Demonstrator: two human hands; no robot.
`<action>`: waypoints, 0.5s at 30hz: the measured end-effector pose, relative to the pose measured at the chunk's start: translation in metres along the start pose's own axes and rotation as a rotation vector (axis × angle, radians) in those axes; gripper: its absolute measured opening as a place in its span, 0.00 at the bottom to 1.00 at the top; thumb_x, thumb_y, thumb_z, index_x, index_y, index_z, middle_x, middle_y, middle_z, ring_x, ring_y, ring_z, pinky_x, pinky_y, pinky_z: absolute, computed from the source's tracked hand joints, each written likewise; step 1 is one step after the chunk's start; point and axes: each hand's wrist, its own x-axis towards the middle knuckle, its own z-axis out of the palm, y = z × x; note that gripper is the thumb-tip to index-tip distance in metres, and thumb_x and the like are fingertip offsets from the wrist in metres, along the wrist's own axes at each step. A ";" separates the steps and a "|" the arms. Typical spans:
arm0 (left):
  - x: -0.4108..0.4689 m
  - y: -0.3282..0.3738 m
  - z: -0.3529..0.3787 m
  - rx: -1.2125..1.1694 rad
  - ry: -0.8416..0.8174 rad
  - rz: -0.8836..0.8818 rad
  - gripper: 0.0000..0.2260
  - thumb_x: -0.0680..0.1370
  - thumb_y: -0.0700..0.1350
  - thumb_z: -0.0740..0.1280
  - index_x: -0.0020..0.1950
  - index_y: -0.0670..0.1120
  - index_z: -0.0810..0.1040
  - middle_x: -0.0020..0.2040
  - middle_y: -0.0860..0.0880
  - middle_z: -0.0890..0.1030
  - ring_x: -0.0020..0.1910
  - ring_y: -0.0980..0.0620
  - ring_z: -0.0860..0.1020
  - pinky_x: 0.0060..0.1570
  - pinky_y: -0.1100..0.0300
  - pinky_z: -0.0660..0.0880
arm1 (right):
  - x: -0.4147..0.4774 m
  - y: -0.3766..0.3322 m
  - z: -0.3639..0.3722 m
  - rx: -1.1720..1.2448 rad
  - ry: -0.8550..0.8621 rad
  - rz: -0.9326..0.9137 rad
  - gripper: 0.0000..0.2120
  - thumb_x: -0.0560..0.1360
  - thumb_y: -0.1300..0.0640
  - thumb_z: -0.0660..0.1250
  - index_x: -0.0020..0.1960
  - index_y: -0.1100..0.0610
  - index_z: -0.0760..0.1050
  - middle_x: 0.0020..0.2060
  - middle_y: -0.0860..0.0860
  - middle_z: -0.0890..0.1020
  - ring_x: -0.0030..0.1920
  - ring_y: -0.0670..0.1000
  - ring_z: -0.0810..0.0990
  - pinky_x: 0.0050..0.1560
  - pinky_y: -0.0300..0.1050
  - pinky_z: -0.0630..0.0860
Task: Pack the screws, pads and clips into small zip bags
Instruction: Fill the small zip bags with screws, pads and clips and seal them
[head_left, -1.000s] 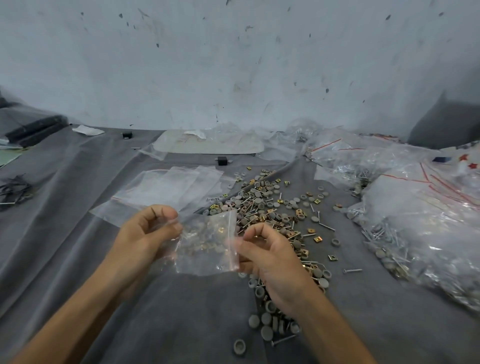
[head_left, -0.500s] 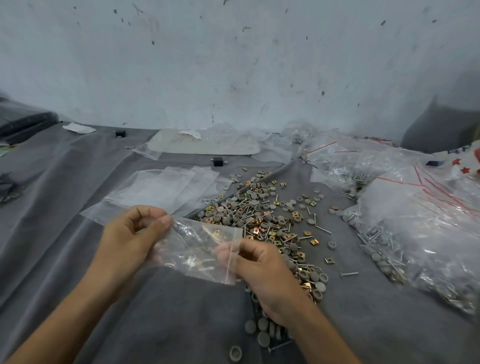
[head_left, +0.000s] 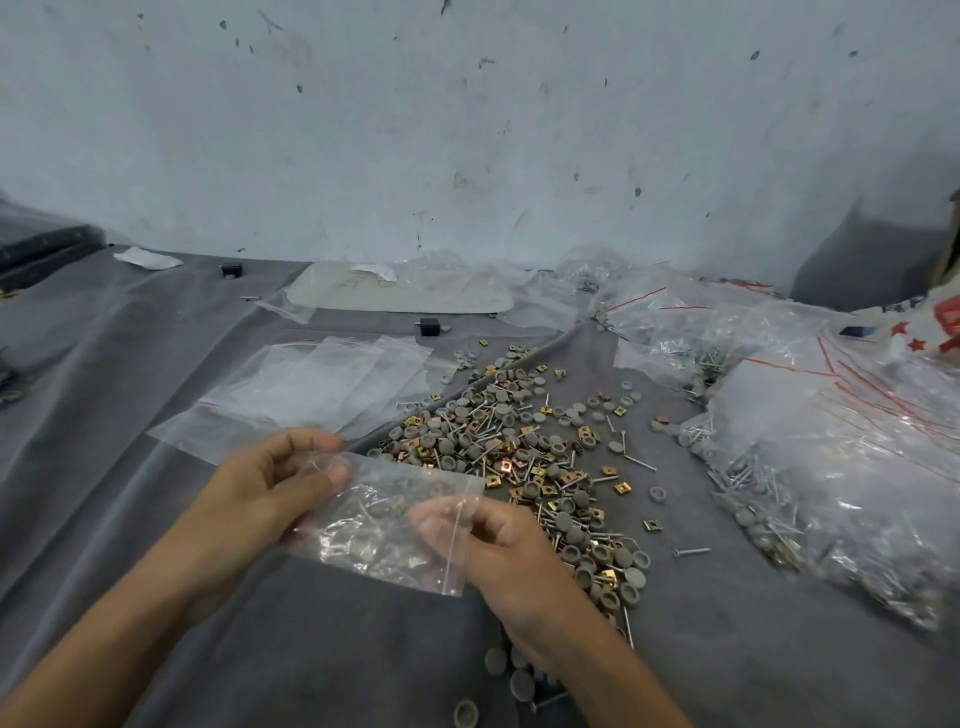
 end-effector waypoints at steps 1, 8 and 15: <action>-0.002 0.002 -0.001 0.013 -0.039 -0.007 0.19 0.68 0.47 0.81 0.57 0.54 0.82 0.49 0.50 0.85 0.39 0.49 0.82 0.40 0.54 0.78 | 0.000 0.001 0.000 -0.005 0.004 -0.001 0.05 0.77 0.60 0.72 0.52 0.55 0.85 0.52 0.53 0.87 0.55 0.56 0.85 0.57 0.56 0.82; -0.008 0.007 -0.012 0.091 -0.176 -0.001 0.30 0.65 0.51 0.84 0.64 0.62 0.78 0.62 0.52 0.82 0.49 0.49 0.85 0.39 0.59 0.81 | 0.001 0.000 -0.006 -0.087 -0.068 -0.032 0.21 0.70 0.58 0.78 0.59 0.41 0.81 0.46 0.45 0.86 0.51 0.46 0.85 0.51 0.42 0.81; -0.017 0.005 0.008 0.848 -0.030 0.420 0.42 0.64 0.78 0.67 0.75 0.65 0.65 0.77 0.64 0.62 0.76 0.60 0.61 0.73 0.49 0.63 | -0.001 0.004 -0.001 -0.314 -0.102 -0.109 0.28 0.68 0.50 0.80 0.65 0.36 0.76 0.52 0.50 0.86 0.52 0.51 0.85 0.59 0.54 0.81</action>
